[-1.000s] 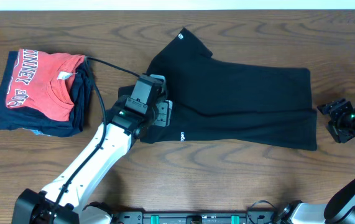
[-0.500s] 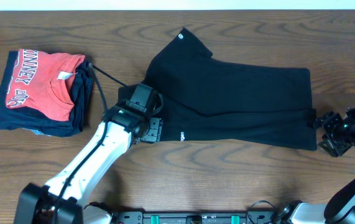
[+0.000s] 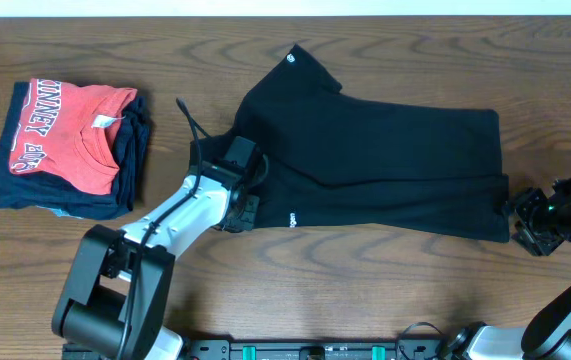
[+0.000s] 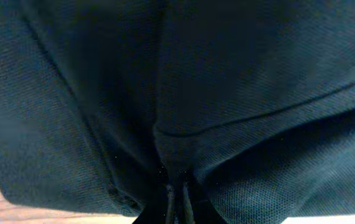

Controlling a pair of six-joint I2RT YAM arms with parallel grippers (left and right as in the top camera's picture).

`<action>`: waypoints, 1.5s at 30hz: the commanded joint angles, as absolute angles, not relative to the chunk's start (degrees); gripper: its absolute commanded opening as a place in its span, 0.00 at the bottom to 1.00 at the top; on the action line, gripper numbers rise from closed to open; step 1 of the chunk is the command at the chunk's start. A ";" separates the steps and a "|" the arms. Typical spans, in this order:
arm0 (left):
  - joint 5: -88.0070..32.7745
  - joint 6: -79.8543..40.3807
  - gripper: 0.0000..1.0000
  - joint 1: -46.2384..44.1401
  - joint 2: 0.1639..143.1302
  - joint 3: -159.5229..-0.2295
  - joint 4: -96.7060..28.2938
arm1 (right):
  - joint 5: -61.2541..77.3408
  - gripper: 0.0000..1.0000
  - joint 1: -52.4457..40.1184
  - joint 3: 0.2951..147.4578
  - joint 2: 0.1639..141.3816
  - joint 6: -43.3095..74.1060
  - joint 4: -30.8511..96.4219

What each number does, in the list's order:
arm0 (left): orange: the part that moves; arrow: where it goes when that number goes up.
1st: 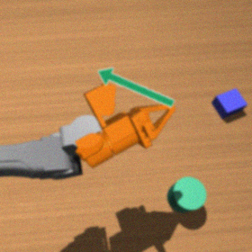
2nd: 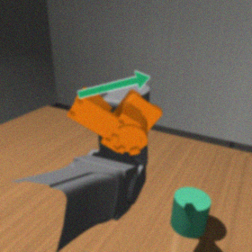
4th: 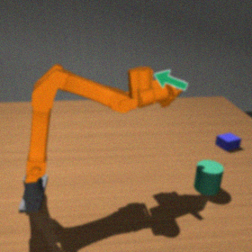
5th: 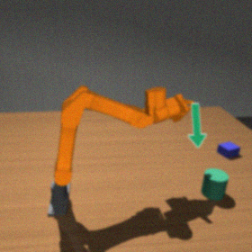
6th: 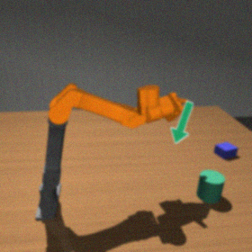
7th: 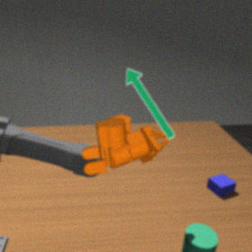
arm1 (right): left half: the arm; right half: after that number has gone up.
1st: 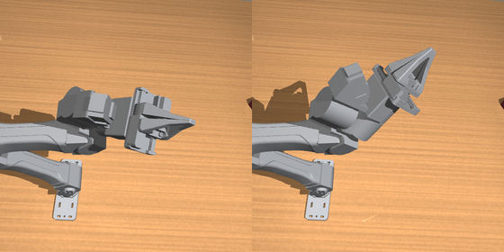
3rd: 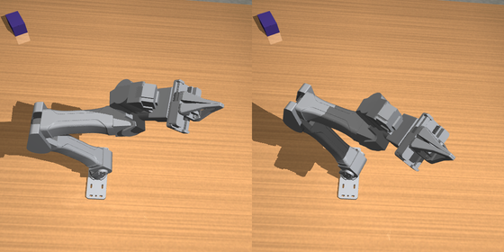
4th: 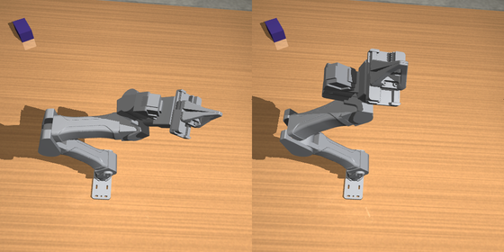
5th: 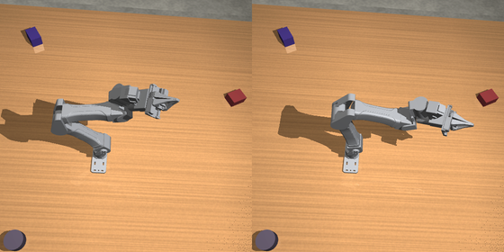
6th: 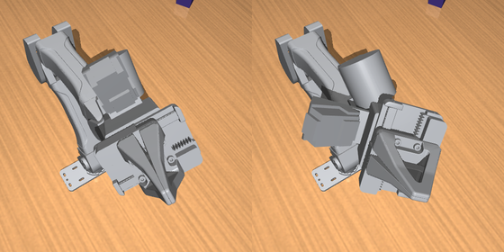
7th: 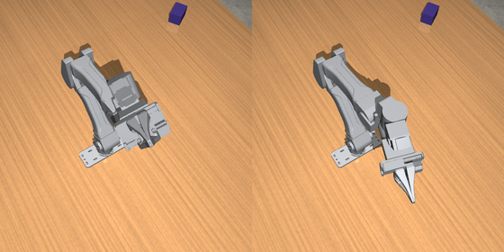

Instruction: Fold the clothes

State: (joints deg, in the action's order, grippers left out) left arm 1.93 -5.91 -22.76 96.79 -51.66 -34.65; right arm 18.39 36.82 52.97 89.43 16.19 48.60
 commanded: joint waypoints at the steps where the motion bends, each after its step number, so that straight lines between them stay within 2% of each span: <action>1: 4.34 -5.37 0.06 -20.29 96.75 -51.18 -35.57 | 18.90 0.58 35.81 52.58 89.82 12.49 48.58; 8: 3.42 -5.41 0.06 -17.43 96.47 -52.38 -36.60 | 17.85 0.57 31.44 50.46 89.82 10.44 45.60; 13: 3.25 -5.39 0.06 -17.43 96.44 -52.75 -36.69 | 8.19 0.58 28.86 46.61 89.84 15.33 43.99; 18: 3.25 -5.41 0.06 -17.41 96.44 -52.77 -36.84 | 3.88 0.51 28.91 44.31 89.84 17.78 43.20; 22: 3.25 -6.13 0.06 -17.41 96.42 -53.17 -36.86 | 4.38 0.28 28.91 44.27 89.84 17.76 43.03; 25: 3.27 -6.28 0.06 -17.41 96.42 -53.89 -36.97 | 4.73 0.04 28.91 44.29 89.80 17.76 43.05; 26: 3.27 -6.28 0.06 -17.32 96.42 -54.28 -37.15 | 4.67 0.01 28.91 44.38 89.71 17.74 43.07; 31: 3.31 -6.68 0.06 -15.49 96.42 -56.47 -38.81 | 3.49 0.01 29.28 45.58 89.56 18.90 44.88; 39: 3.27 -6.70 0.06 -11.77 96.42 -57.25 -39.07 | -9.93 0.01 29.39 47.55 89.56 25.80 52.38; 45: 3.29 -6.68 0.06 -11.27 96.42 -57.25 -38.09 | -11.44 0.01 29.39 47.64 89.56 26.30 52.53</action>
